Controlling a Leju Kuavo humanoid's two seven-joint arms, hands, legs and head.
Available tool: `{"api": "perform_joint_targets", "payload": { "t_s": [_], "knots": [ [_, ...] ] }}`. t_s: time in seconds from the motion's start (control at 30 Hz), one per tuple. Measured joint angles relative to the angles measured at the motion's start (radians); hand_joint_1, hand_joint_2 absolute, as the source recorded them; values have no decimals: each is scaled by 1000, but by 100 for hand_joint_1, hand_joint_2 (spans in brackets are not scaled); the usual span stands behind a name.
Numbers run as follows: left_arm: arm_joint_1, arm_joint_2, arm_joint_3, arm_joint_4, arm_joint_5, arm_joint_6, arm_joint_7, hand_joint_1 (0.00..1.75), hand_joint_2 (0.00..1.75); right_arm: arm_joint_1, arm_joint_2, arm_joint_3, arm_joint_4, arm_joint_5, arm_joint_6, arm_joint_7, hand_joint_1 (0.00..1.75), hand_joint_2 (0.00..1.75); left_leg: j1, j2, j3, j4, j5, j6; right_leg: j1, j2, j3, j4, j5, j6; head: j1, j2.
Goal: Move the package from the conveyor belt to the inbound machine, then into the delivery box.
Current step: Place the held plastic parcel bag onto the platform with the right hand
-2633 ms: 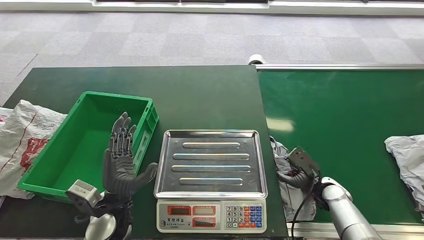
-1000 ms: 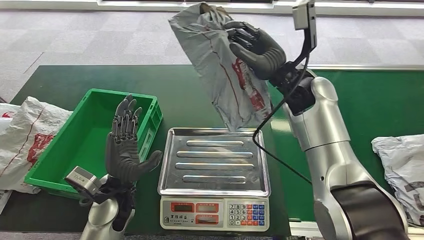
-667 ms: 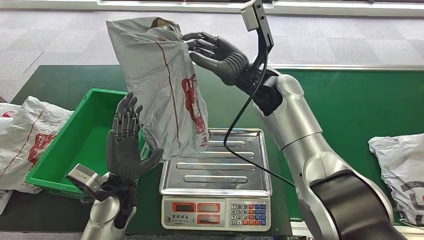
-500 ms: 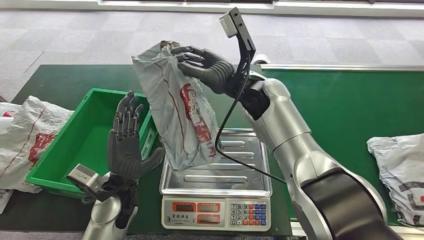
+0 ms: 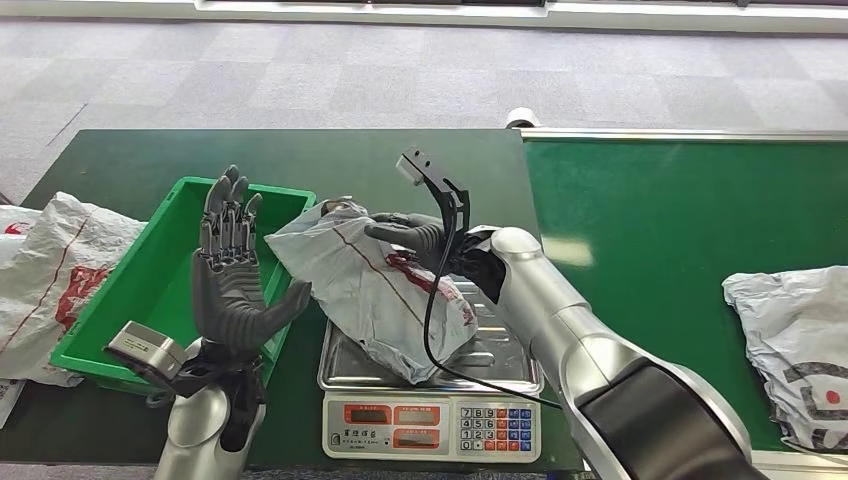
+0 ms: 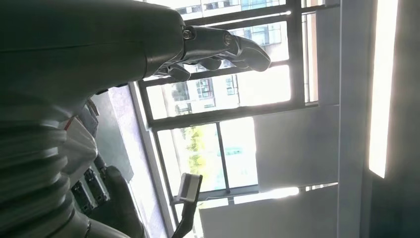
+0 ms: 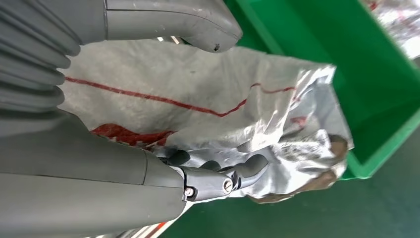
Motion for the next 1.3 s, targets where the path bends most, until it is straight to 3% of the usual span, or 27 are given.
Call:
{"api": "perform_joint_targets", "payload": {
  "t_s": [0.03, 0.13, 0.33, 0.5, 0.63, 0.77, 0.9, 0.97, 1.07, 1.17, 1.2, 1.3],
  "knots": [
    [-1, -2, 4, -4, -11, 5, 0, 0, 175, 3, -4, 10, 6, 10, 1, 16, 0, 131, 0, 0, 0, 0, 0, 0, 0, 0, 0, 0, 0, 0, 0, 0],
    [-19, -4, 15, -12, -57, 14, 4, 0, 175, 25, -27, 53, 22, 68, 37, 38, 0, 0, 0, -1, 0, 0, 0, 0, 0, -1, 1, 0, 0, 0, 0, 0],
    [-121, -3, 21, 9, -131, 65, 85, 0, 175, 42, -65, 174, 31, 190, 41, -93, 0, 0, 0, -2, 3, 1, 0, 1, -1, -2, 3, 0, 0, 0, 0, 0],
    [-175, -2, 21, 34, -136, 80, 103, 0, 175, 38, -73, 211, 31, 191, 35, -105, 0, 0, 0, -2, 3, 1, 1, 1, -1, -1, 4, 0, 1, 0, 0, 0],
    [-190, -1, 21, 46, -151, 94, 119, 0, 175, 37, -78, 221, 30, 191, 23, -134, 0, 175, 0, -2, 4, 2, 2, 1, -1, -1, 5, 0, 2, 1, 0, 0],
    [-223, -1, -1, 66, -236, 145, 217, 0, 175, 30, -99, 222, 17, 197, -10, -217, 0, 175, 0, -2, 1, 3, 4, 3, -1, -2, 3, 0, 4, 2, 0, 0],
    [-276, 0, -50, 102, -403, 211, 362, 0, 175, 7, -135, 205, -52, 281, -178, -302, 0, 175, 0, -1, -3, 4, 5, 4, -1, -1, -1, 0, 7, 3, 0, 0],
    [-311, 1, -80, 135, -507, 222, 427, 0, 175, 7, -158, 170, -120, 334, -257, -338, 0, 175, 0, -1, -4, 5, 5, 4, -1, -1, -2, 0, 8, 3, 0, 0],
    [-373, 1, -126, 209, -640, 191, 507, 0, 175, 37, -196, 73, -261, 405, -303, -386, 0, 175, 0, -2, -5, 5, 5, 4, -1, -2, -2, 0, 8, 3, 0, 0],
    [-436, 1, -167, 303, -725, 143, 565, 0, 175, 88, -227, -42, -420, 451, -296, -411, 0, 44, 0, -3, -6, 6, 5, 4, -1, -2, -3, 0, 8, 3, 0, 0],
    [-455, 0, -177, 334, -742, 132, 576, 0, 175, 106, -234, -79, -471, 458, -286, -414, 0, 44, 0, -3, -6, 6, 5, 4, -1, -2, -3, 0, 8, 3, 0, 0],
    [-501, -2, -197, 419, -770, 110, 598, 0, 175, 159, -249, -185, -611, 464, -257, -437, 0, 175, 0, -2, -6, 6, 5, 4, -1, -2, -4, 0, 8, 3, 0, 0]
  ]
}}
